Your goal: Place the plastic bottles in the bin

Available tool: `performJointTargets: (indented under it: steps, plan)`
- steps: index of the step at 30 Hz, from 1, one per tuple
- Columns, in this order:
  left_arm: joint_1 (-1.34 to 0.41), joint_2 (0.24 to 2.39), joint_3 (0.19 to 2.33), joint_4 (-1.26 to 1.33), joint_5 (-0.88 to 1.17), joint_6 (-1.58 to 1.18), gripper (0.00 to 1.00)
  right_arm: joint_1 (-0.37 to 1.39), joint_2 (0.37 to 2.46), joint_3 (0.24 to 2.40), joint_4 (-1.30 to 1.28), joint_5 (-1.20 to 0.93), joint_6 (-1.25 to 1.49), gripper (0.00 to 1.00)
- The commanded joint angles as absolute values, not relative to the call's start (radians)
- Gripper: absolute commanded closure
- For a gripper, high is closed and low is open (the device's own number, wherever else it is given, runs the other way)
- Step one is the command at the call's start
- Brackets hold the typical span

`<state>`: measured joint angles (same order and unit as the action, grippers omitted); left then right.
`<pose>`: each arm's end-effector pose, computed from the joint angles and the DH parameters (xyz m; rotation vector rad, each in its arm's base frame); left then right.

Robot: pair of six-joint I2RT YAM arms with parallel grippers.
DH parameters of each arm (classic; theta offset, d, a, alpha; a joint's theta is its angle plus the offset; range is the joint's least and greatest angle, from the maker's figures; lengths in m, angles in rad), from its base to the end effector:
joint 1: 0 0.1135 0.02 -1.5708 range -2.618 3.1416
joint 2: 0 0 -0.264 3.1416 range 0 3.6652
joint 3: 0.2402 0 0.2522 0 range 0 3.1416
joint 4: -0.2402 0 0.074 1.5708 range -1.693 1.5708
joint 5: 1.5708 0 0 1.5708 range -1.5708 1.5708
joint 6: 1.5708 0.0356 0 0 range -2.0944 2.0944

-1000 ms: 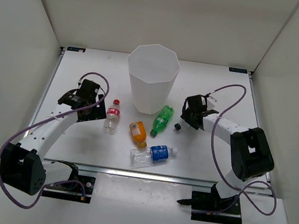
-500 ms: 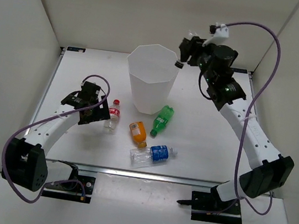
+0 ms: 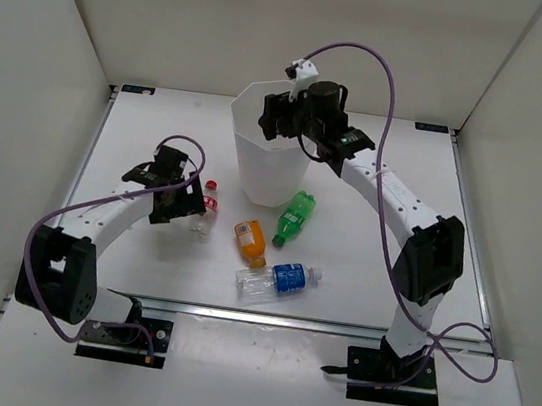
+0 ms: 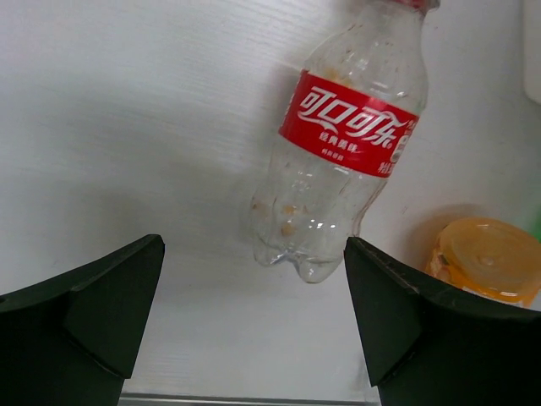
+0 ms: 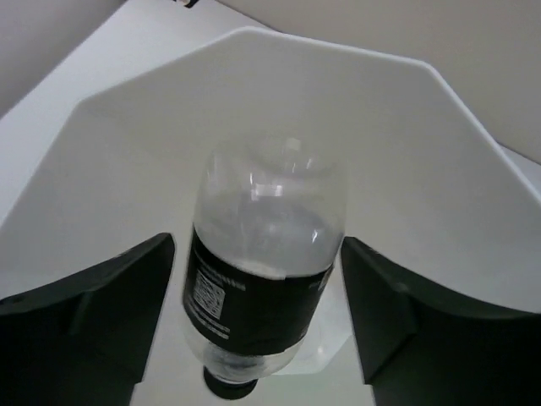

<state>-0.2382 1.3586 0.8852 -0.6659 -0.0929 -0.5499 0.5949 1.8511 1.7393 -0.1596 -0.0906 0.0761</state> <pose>0.2491 -0.0571 0.2139 -0.4472 2.6690 -0.1116 0.3697 0.2541 0.3701 -0.5436 1.7966 0.5495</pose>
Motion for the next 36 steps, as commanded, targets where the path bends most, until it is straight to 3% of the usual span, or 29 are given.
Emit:
performJointTargets:
  steps: [1, 5, 11, 17, 19, 23, 26, 32, 36]
  plan:
    - [-0.219, 1.361, 0.910, -0.589, -0.046, -0.546, 0.02, 0.604, 1.825, 1.880, -0.150, -0.115, 0.046, 0.20]
    - [-0.225, 1.423, 0.939, -0.545, -0.019, -0.549, 0.01, 0.603, 1.810, 1.919, -0.166, -0.104, 0.037, 0.01]
    - [-0.258, 1.529, 0.965, -0.483, 0.020, -0.549, 0.01, 0.601, 1.674, 1.879, -0.247, -0.057, -0.034, 0.01]
    - [-0.273, 1.684, 0.988, -0.417, 0.032, -0.575, 0.01, 0.491, 1.374, 1.489, -0.247, -0.041, 0.099, 0.01]
    - [-0.278, 1.713, 1.009, -0.423, 0.029, -0.577, 0.08, 0.411, 1.298, 1.389, -0.250, -0.083, 0.149, 0.01]
    - [-0.273, 1.691, 1.012, -0.445, 0.002, -0.594, 0.43, 0.330, 1.143, 1.195, -0.288, -0.121, 0.202, 0.01]
    - [-0.249, 1.588, 0.970, -0.439, -0.061, -0.607, 0.57, 0.247, 1.069, 1.094, -0.368, -0.144, 0.221, 0.01]
    - [-0.227, 1.317, 1.035, -0.535, -0.198, -0.608, 0.59, 0.126, 0.944, 0.886, -0.413, -0.238, 0.241, 0.00]
    - [-0.296, 1.262, 1.275, -0.572, -0.274, -0.560, 0.54, 0.172, 0.894, 0.766, -0.402, -0.245, 0.229, 0.01]
